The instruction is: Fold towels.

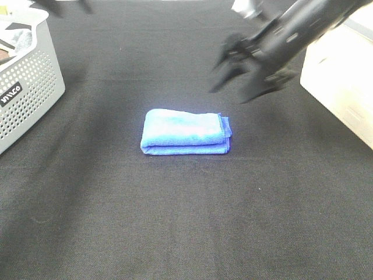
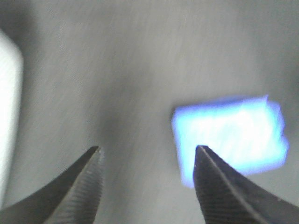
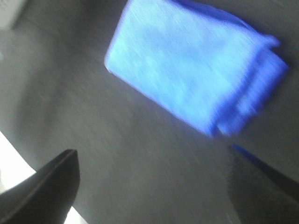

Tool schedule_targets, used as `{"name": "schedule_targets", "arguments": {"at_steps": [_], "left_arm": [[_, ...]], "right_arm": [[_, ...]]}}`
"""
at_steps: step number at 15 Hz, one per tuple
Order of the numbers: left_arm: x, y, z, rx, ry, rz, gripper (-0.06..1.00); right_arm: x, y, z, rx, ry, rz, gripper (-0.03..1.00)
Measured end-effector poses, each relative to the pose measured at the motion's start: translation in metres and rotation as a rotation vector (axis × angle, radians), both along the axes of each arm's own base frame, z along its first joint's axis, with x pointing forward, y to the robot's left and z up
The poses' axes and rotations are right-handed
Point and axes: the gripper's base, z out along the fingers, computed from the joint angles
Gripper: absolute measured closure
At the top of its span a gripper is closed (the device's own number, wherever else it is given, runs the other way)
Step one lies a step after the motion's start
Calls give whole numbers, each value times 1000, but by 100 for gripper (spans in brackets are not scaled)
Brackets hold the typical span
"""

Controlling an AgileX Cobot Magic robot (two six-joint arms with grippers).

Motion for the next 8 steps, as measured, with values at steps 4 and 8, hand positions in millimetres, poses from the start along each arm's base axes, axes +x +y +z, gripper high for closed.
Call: {"name": "schedule_targets", "arguments": {"at_steps": [4, 8], "left_arm": [[-85, 30, 28, 118, -20, 1, 39], [-185, 56, 25, 149, -19, -1, 39]], "right_arm": [[-58, -17, 30, -62, -3, -11, 17], [-146, -38, 38, -79, -14, -31, 17]]}}
